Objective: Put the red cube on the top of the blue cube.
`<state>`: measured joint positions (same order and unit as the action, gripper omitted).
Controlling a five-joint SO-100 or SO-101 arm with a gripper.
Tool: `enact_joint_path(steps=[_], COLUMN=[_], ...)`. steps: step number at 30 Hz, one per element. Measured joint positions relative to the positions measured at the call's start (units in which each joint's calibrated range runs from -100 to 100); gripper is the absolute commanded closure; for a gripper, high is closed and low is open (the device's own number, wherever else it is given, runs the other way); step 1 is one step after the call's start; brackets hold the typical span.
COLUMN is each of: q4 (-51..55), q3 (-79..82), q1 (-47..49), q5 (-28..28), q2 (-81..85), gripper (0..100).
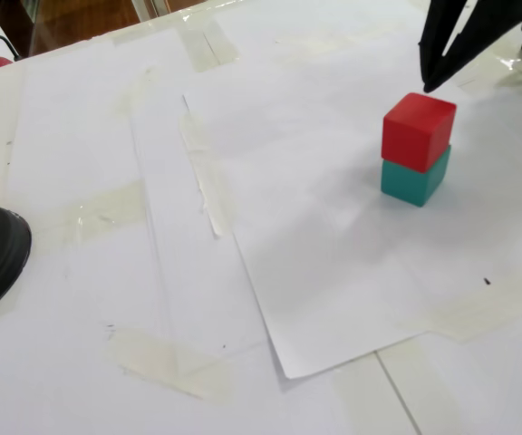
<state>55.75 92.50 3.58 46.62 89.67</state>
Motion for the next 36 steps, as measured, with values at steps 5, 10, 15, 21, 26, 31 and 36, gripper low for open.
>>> enact_joint_path(steps=[5, 10, 15, 21, 26, 31, 36], q4=[-0.7, -1.4, -3.1, -2.8, -2.0, -2.0, -1.0], q3=[1.9, 5.1, 6.6, 6.6, 6.6, 6.6, 6.6], q1=[0.0, 0.8, 0.8, 0.8, 1.0, 1.0, 1.0], q5=[0.9, 2.0, 2.5, 3.7, 4.6, 4.6, 4.9], q2=[3.8, 6.8, 7.0, 7.0, 7.0, 7.0, 7.0], gripper=[100, 100, 100, 100, 100, 100, 100])
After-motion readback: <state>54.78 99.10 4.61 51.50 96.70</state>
